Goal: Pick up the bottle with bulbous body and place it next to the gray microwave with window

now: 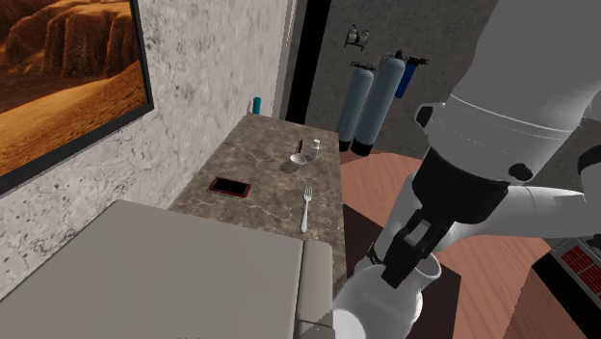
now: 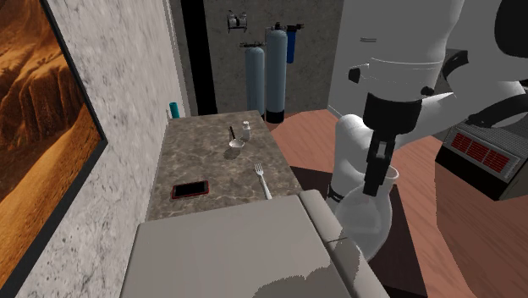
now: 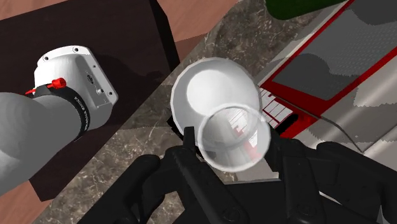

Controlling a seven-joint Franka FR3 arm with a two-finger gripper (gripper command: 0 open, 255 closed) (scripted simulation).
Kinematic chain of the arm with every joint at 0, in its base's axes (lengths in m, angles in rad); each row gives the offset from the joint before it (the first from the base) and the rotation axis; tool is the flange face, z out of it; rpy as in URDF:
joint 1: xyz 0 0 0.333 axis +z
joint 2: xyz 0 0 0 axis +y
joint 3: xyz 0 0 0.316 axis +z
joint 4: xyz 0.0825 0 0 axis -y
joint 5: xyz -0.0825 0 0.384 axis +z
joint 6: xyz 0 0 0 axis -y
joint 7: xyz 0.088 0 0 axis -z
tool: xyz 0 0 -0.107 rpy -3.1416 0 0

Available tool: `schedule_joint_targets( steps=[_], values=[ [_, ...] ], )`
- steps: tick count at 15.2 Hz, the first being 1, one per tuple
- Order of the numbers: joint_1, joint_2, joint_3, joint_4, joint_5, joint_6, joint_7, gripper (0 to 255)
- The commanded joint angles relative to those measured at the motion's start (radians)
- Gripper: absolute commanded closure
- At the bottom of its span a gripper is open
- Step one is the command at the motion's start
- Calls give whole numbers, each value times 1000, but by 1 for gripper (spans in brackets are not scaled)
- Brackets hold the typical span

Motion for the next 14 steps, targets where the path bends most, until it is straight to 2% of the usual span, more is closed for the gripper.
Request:
schedule_joint_targets(
  steps=[1,14],
  values=[
    [6,-15,8,-33,9,18,-7,255],
    [45,-91,93,-213,91,128,-31,255]
  ],
)
